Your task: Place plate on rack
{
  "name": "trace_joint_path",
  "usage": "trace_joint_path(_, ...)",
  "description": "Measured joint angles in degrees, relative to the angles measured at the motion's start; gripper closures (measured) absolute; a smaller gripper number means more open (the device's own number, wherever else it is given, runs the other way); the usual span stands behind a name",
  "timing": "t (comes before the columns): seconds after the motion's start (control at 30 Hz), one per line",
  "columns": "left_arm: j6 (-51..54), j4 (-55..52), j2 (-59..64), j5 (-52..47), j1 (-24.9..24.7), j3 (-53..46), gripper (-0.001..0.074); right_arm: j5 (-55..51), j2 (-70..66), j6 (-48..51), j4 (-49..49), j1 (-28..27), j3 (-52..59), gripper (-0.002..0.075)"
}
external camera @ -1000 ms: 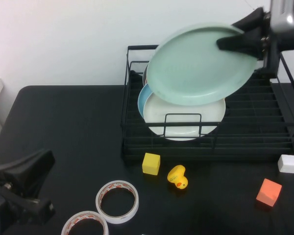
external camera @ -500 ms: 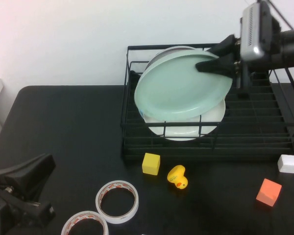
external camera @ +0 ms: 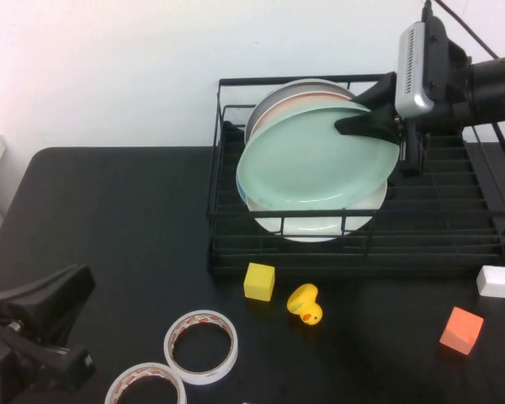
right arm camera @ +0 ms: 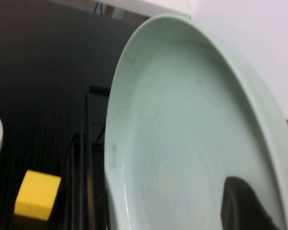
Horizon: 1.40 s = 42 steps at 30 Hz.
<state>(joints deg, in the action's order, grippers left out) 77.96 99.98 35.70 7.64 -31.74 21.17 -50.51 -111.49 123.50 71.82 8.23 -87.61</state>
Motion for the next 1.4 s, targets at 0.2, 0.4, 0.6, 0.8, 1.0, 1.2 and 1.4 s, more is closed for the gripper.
trace_joint_path(0.2,0.0,0.0,0.0,0.2,0.0,0.0,0.0736,0.0,0.0,-0.9,-2.0,0.0,0.0,0.0605)
trace_joint_path(0.4,-0.7,0.0,0.0,0.2,0.0,0.0,0.0736,0.1,0.0,-1.7,-1.8,0.0,0.0,0.0594)
trace_joint_path(0.6,-0.7,0.0,0.0,0.2,0.0,0.0,0.0736,2.6,0.0,-4.7,-1.5,0.0,0.0,0.0355)
trace_joint_path(0.8,-0.7,0.0,0.0,0.2,0.0,0.0,0.0736,4.5,2.6,-11.9,-1.5,0.0,0.0,0.0308)
trace_joint_path(1.0,-0.7,0.0,0.0,0.2,0.0,0.0,0.0736,3.8,12.1,-24.5,-5.6,0.0,0.0,0.0622)
trace_joint_path(1.2,-0.7,0.0,0.0,0.2,0.0,0.0,0.0736,-0.5,22.9,-39.0,-10.8,0.0,0.1,0.0711)
trace_joint_path(1.4,-0.7,0.0,0.0,0.2,0.0,0.0,0.0736,3.1,37.6,-41.2,-8.6,0.0,10.8,0.0715)
